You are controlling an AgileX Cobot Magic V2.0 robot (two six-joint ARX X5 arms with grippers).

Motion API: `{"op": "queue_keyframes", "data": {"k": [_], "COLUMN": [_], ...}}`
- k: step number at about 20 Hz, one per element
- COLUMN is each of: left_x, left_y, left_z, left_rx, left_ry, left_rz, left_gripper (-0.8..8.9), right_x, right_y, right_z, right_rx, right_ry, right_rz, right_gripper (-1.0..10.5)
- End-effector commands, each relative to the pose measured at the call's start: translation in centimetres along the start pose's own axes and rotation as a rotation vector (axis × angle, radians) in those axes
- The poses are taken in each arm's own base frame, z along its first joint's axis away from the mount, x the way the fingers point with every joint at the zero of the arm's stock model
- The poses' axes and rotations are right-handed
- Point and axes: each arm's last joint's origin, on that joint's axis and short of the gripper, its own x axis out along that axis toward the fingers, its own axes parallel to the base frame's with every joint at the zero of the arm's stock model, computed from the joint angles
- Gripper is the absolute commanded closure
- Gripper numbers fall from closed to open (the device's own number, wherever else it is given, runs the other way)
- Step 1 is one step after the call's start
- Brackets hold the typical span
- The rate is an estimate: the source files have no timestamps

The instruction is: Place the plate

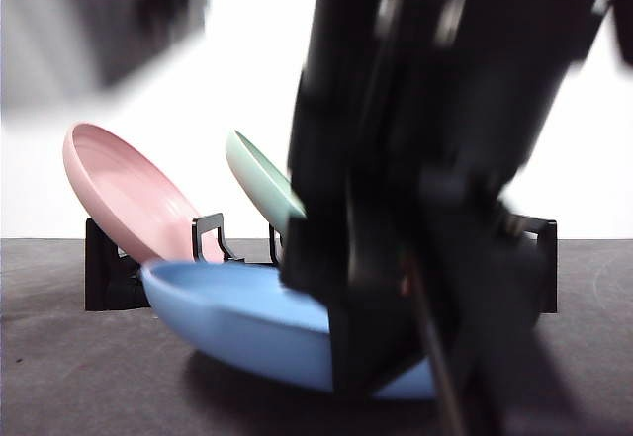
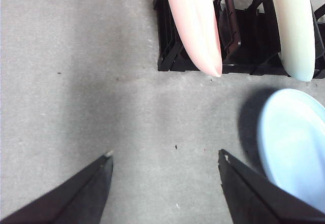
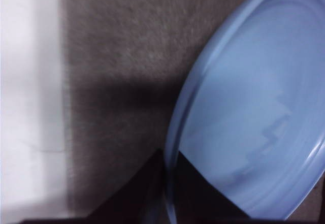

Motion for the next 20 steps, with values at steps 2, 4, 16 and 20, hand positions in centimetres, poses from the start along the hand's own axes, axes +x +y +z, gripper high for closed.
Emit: {"op": "queue_keyframes", "data": {"k": [2, 4, 16, 20], "left_x": [-0.4, -0.4, -0.4, -0.4], "left_y": [-0.2, -0.2, -0.2, -0.2], "left_z": [0.5, 0.5, 0.5, 0.5], "left_rx": [0.006, 0.006, 0.006, 0.007], "left_ry": [-0.023, -0.023, -0.023, -0.025], "left_rz": [-0.009, -0.009, -0.009, -0.009], "left_gripper": [4.82, 4.82, 4.82, 4.82], "right_x": [1.4, 1.6, 1.8, 0.1], "right_y": [-0.1, -0.5, -0.8, -1.5], "right_z": [0.6, 0.9, 0.3, 1.0], "right_rx": [-0.03, -0.028, -0.071, 0.014], "right_ry": [-0.002, -0.026, 0.0, -0.026], "right_rz": [-0.011, -0.022, 0.057, 0.106], "right_gripper": [9.3, 9.3, 7.8, 7.1]}}
